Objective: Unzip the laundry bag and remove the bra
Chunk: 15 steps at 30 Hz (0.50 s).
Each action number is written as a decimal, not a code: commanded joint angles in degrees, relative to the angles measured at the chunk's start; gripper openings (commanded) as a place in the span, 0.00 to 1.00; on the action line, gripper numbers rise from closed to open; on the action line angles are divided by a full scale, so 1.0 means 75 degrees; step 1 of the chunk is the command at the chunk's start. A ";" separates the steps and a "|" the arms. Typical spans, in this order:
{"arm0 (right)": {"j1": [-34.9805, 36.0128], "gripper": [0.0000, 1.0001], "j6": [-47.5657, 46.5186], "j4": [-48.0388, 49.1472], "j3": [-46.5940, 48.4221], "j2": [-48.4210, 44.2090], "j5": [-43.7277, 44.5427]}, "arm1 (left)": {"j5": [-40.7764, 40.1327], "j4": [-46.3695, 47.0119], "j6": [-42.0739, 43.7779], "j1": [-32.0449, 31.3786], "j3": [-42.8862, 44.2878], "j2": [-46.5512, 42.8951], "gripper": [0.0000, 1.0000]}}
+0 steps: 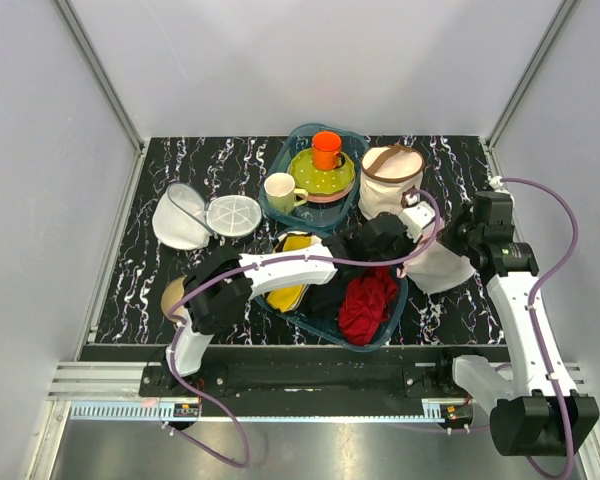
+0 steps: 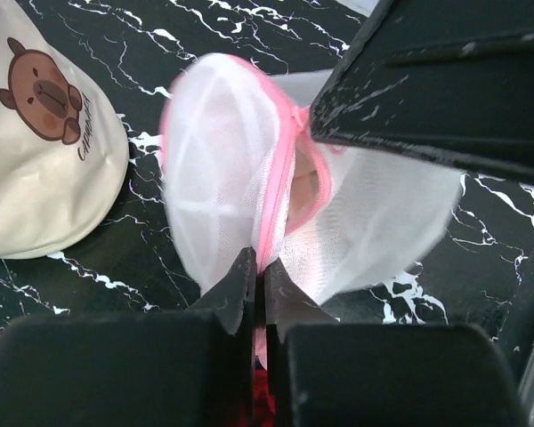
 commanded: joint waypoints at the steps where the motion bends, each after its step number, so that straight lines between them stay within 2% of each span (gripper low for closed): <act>1: -0.0446 0.00 0.0046 0.0097 -0.0041 -0.0334 -0.0054 | -0.0111 0.0499 -0.0038 0.0041 0.0069 -0.0425 0.00; 7: -0.0997 0.00 -0.0048 -0.0067 -0.0252 -0.0685 0.0215 | 0.0439 0.0804 -0.0202 0.0299 0.0267 -0.0193 0.00; 13: -0.1325 0.00 0.0046 -0.0102 -0.0581 -0.0966 0.0087 | 0.0816 0.0605 -0.0097 0.0509 0.1193 0.0312 0.00; 14: -0.1325 0.00 0.0034 -0.0125 -0.0569 -0.1013 0.0075 | 0.0909 0.0582 -0.0271 0.0580 0.1299 0.0452 0.04; 15: -0.1325 0.00 0.0022 -0.0160 -0.0534 -0.1037 0.0063 | 0.1072 0.0442 -0.0389 0.0662 0.1520 0.0581 0.30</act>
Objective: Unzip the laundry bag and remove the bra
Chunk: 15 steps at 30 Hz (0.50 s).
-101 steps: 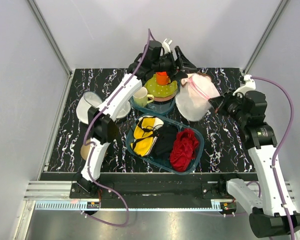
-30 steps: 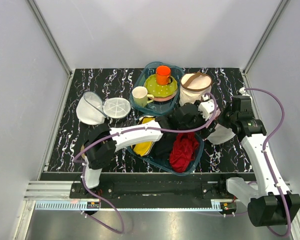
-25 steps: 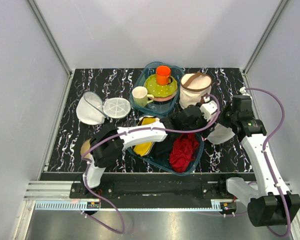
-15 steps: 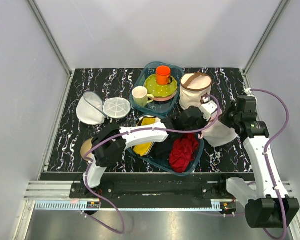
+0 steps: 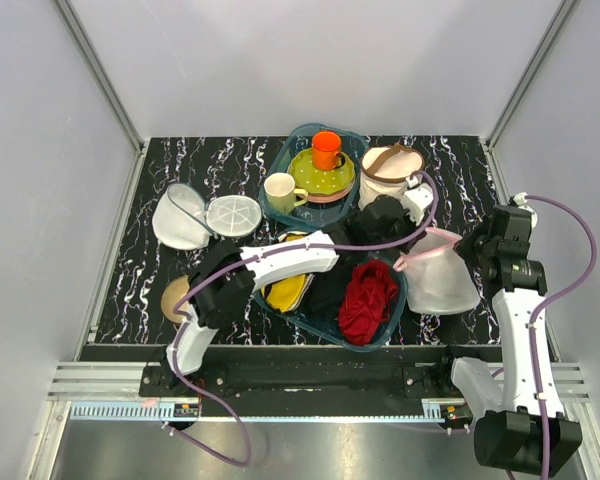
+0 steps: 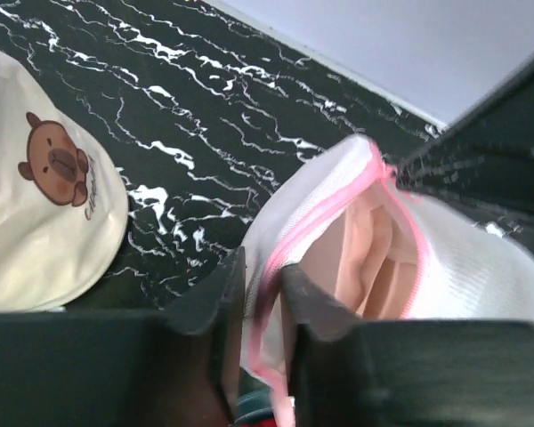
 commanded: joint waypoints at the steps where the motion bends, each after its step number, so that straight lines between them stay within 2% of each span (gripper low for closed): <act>1: -0.0058 0.00 -0.0019 -0.0032 0.0084 -0.0288 0.0075 | 0.0856 -0.0227 -0.0343 0.0426 0.1356 0.0384 0.61; 2: -0.0069 0.00 -0.0030 -0.0067 0.0119 -0.0300 0.0052 | 0.0988 -0.0534 -0.0344 0.0474 0.1664 0.0489 0.72; 4: -0.0069 0.00 -0.0007 -0.0079 0.0213 -0.0300 -0.0019 | 0.1094 -0.0970 -0.0169 0.0509 0.1819 0.0432 0.82; 9: -0.0069 0.00 0.0005 -0.0068 0.0459 -0.0218 -0.0276 | 0.1480 -0.0409 0.0523 0.0602 0.0871 -0.0679 0.85; 12: -0.0069 0.00 0.0028 -0.0009 0.0506 -0.0183 -0.0405 | 0.2276 -0.0139 0.0687 0.0638 0.0519 -0.0927 0.86; 15: -0.0069 0.00 0.0051 0.0108 0.0459 -0.0124 -0.0499 | 0.3156 -0.0301 0.0910 0.0603 0.0694 -0.0695 0.88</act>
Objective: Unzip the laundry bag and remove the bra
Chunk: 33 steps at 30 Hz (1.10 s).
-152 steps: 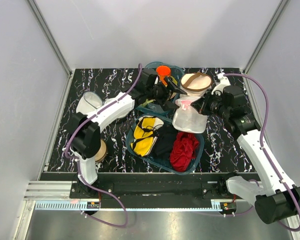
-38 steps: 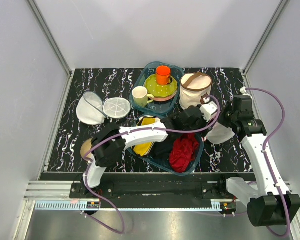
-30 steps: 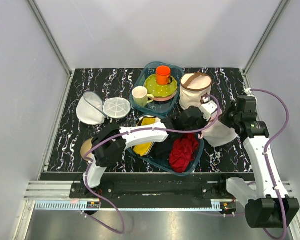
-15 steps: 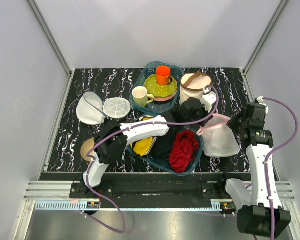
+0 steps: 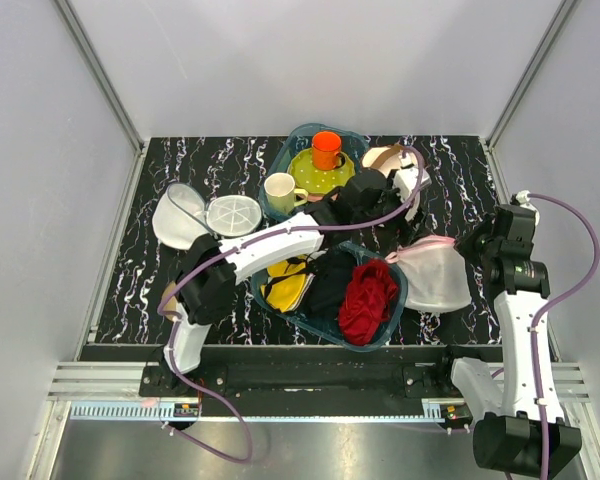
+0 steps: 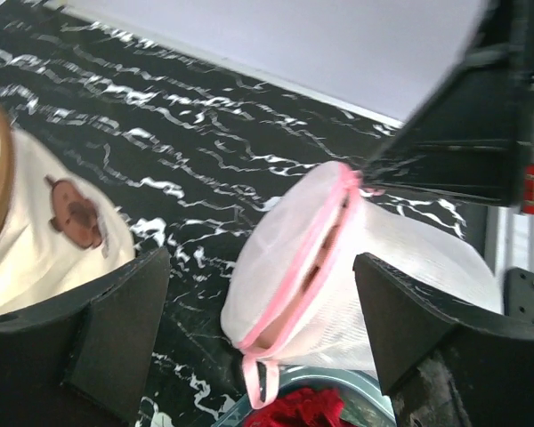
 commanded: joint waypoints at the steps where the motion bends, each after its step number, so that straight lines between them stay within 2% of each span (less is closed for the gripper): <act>1: -0.0029 0.00 0.0066 0.0236 0.0285 0.0048 -0.0318 | 0.1417 0.0450 0.0697 -0.0134 0.0155 -0.0277 0.88; 6: -0.0029 0.00 0.0066 0.0248 0.0238 0.0036 -0.0389 | 0.0997 0.0531 0.1132 -0.0334 0.0365 0.0168 0.87; 15: -0.0029 0.00 0.0113 0.0377 0.0144 0.0141 -0.0553 | 0.0890 0.0379 0.0373 -0.0591 0.1209 0.1093 0.83; 17: -0.0017 0.00 0.0160 0.0424 0.0085 0.0165 -0.0588 | 0.0914 0.0379 0.0125 -0.0615 0.1338 0.1188 0.76; 19: -0.0017 0.00 0.0160 0.0436 0.0062 0.0142 -0.0565 | 0.0949 0.0309 0.0089 -0.0615 0.1374 0.1247 0.61; 20: -0.0029 0.00 0.0114 0.0436 0.0038 0.0130 -0.0472 | 0.0937 0.0286 0.0113 -0.0615 0.1362 0.1212 0.32; 22: -0.0029 0.00 0.0055 0.0436 -0.0008 0.0153 -0.0157 | 0.0774 0.0309 0.0101 -0.0603 0.1350 0.1072 0.00; 26: -0.0192 0.00 0.0054 0.0483 -0.0172 0.0282 0.0335 | 0.0972 0.0647 -0.0016 -0.0521 0.1234 0.0779 0.00; 30: -0.0625 0.00 0.0055 0.0296 -0.0056 0.0083 0.0770 | 0.0867 0.1420 -0.0157 -0.0416 0.0556 0.0439 0.00; 33: -0.0638 0.00 0.0078 0.0073 0.0179 0.0048 0.1344 | 0.0878 0.1621 -0.0250 -0.0358 0.0716 0.0543 0.00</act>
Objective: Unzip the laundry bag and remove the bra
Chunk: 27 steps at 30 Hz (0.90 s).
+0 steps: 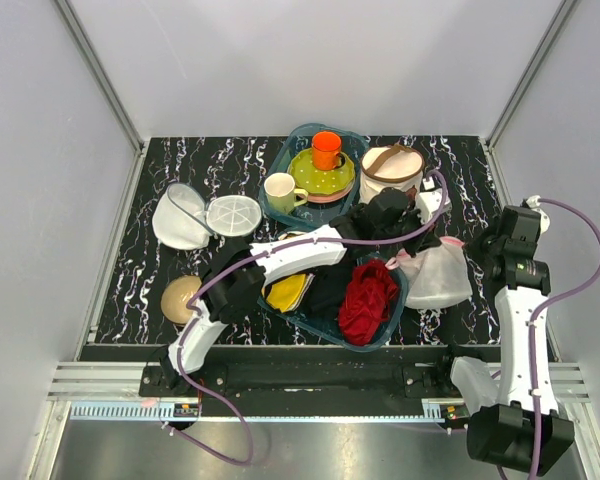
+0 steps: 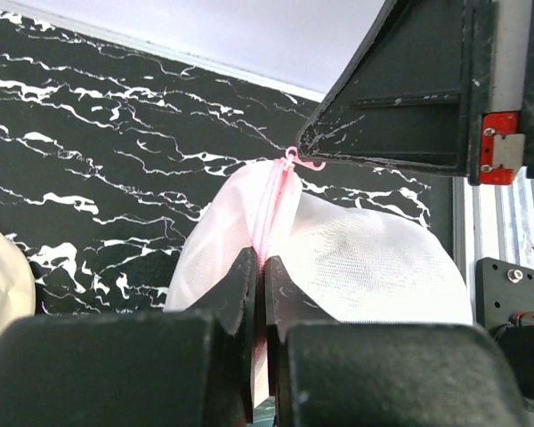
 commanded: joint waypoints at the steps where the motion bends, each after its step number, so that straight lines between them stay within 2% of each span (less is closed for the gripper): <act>1: -0.0122 0.00 -0.0009 -0.0137 0.0357 -0.0217 0.1263 | 0.0054 0.1137 -0.0239 0.0132 0.0178 -0.0558 0.00; 6: -0.0122 0.00 0.0014 -0.0302 0.0439 -0.0534 0.1324 | -0.0168 0.1629 -0.0602 0.0284 0.0331 -0.0301 0.00; 7: -0.0122 0.00 -0.0021 -0.0267 0.0439 -0.0569 0.1091 | -0.0250 0.1641 -0.0904 0.0331 0.0505 -0.0230 0.07; 9: -0.0111 0.00 -0.0021 -0.0127 0.0497 -0.0616 0.0774 | -0.0275 0.1385 -0.1303 0.0565 0.0787 -0.0020 0.36; 10: -0.0087 0.00 -0.0033 -0.0091 0.0555 -0.0593 0.0343 | -0.0089 0.1268 -0.1561 0.0647 0.0939 0.0016 0.62; 11: 0.0006 0.00 0.0013 -0.0056 0.0637 -0.0593 0.0142 | 0.0018 0.1046 -0.1598 0.0776 0.1103 0.0005 0.69; 13: 0.0123 0.00 0.0142 0.0108 0.0684 -0.0569 -0.0477 | 0.0043 0.0881 -0.1389 0.0847 0.1012 -0.0286 0.76; 17: 0.0346 0.00 0.0248 0.0226 0.0790 -0.0440 -0.0868 | 0.0018 0.1102 -0.0908 0.1046 0.0099 -0.1165 0.77; 20: 0.0464 0.00 0.0295 0.0249 0.0837 -0.0370 -0.1067 | 0.0999 0.1138 -0.0767 0.1152 -0.0418 -0.1517 0.75; 23: 0.0511 0.00 0.0389 0.0354 0.0791 -0.0347 -0.1290 | 0.1715 0.1149 -0.0602 0.1094 -0.0781 -0.1519 0.75; 27: 0.0511 0.00 0.0424 0.0448 0.0708 -0.0323 -0.1360 | 0.1801 0.0892 -0.0323 0.0778 -0.0712 -0.1203 0.77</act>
